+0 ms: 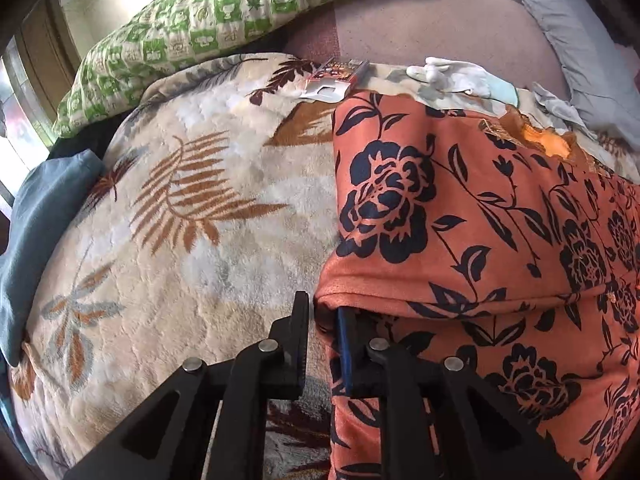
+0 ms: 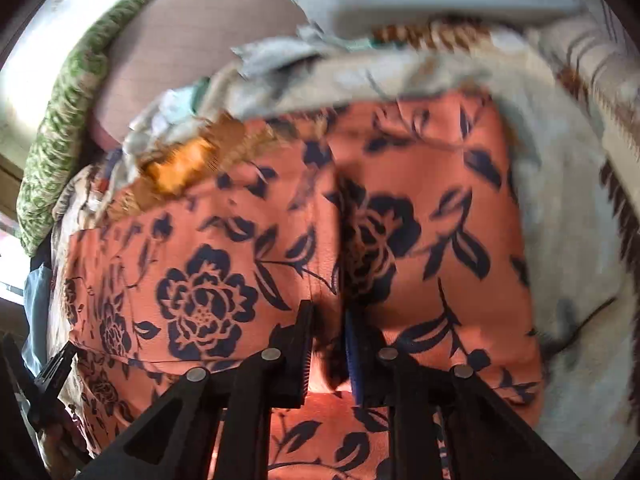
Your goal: Fold small clothes
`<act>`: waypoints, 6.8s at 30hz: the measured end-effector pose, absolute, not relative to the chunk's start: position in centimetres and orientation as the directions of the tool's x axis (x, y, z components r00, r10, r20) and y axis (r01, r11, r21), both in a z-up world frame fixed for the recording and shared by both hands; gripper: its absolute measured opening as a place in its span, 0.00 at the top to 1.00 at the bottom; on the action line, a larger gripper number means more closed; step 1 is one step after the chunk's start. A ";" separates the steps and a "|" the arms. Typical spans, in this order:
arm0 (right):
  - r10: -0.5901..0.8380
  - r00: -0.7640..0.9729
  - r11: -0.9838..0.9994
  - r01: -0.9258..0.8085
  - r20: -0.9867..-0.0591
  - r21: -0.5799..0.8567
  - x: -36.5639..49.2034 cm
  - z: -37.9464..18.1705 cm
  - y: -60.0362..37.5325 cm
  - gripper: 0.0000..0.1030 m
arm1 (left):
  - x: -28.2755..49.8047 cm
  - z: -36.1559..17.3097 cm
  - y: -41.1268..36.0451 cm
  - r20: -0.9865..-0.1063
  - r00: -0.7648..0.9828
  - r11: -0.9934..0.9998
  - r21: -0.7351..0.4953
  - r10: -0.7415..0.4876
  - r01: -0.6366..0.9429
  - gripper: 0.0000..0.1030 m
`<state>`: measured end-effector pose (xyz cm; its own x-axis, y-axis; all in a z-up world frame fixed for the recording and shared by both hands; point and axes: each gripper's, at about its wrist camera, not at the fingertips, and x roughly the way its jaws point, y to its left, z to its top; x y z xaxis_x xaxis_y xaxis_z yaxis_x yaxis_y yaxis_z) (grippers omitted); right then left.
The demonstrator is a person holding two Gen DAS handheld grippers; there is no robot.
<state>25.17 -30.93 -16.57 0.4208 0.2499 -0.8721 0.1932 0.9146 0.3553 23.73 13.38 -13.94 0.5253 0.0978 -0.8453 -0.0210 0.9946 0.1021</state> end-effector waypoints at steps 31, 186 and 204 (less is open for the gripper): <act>0.573 0.510 0.718 0.065 -0.642 0.693 29.1 -17.3 -30.8 0.38 | 29.3 -15.3 17.7 -0.887 0.460 0.985 -0.035 0.046 -0.166 0.58; 0.668 0.715 0.271 0.027 -0.208 0.962 3.3 -9.0 -44.8 0.92 | 17.9 2.1 20.3 -0.692 0.624 0.839 -0.534 -0.363 -0.103 0.93; 0.380 0.752 0.570 0.267 -0.538 0.777 20.2 -13.7 -47.7 0.26 | 28.1 -6.6 17.7 -0.799 0.601 0.981 -0.123 -0.006 -0.153 0.29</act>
<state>20.19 -47.66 -13.66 0.7523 0.3805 -0.5379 0.2675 0.5698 0.7771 28.15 17.69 -6.64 0.6009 -0.0065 -0.7993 -0.1528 0.9806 -0.1228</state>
